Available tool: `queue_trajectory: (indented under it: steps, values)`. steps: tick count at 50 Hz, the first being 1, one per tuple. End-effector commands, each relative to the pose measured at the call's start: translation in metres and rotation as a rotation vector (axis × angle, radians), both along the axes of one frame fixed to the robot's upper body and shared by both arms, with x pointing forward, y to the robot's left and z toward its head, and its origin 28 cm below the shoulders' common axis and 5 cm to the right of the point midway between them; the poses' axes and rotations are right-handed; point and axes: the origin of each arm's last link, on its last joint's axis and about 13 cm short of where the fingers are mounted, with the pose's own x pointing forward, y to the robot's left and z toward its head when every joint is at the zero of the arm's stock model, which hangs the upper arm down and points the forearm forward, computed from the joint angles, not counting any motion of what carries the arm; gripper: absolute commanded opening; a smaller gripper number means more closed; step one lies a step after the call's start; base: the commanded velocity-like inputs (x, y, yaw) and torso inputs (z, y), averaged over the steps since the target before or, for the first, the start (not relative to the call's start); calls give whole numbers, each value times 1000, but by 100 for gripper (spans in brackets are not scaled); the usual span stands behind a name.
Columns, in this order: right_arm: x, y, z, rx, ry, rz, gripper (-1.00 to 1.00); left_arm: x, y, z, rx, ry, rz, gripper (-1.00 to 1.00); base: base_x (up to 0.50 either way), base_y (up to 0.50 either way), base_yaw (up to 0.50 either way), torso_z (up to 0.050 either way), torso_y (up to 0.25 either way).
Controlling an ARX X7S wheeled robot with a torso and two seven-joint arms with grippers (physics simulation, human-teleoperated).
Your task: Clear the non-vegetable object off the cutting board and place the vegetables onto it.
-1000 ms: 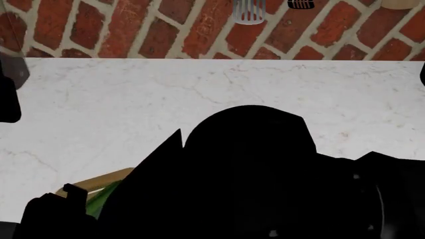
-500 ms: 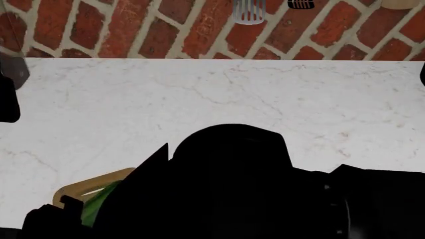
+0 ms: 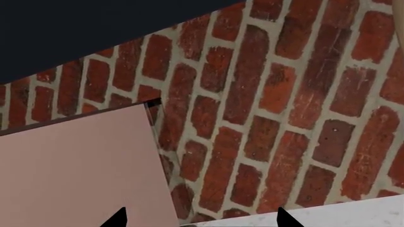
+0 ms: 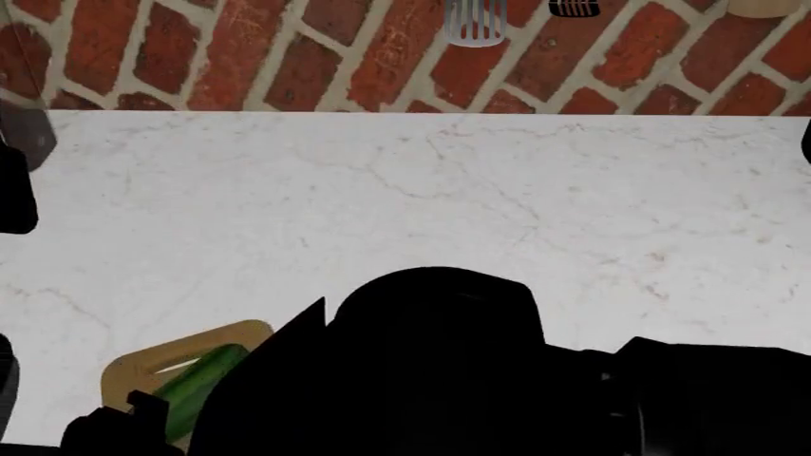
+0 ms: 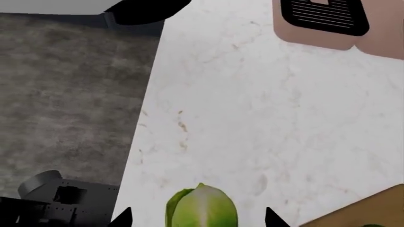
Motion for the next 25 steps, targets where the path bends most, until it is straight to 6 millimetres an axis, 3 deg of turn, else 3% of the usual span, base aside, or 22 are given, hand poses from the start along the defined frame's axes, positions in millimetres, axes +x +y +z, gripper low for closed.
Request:
queue_trajectory:
  steps: [1, 25]
  values:
    - [7, 3, -2, 19, 3, 28, 100, 4, 3, 10, -9, -21, 6, 100, 0, 0, 0, 0, 0]
    - [13, 9, -11, 15, 25, 51, 100, 4, 3, 10, -2, -23, 13, 100, 0, 0, 0, 0, 0]
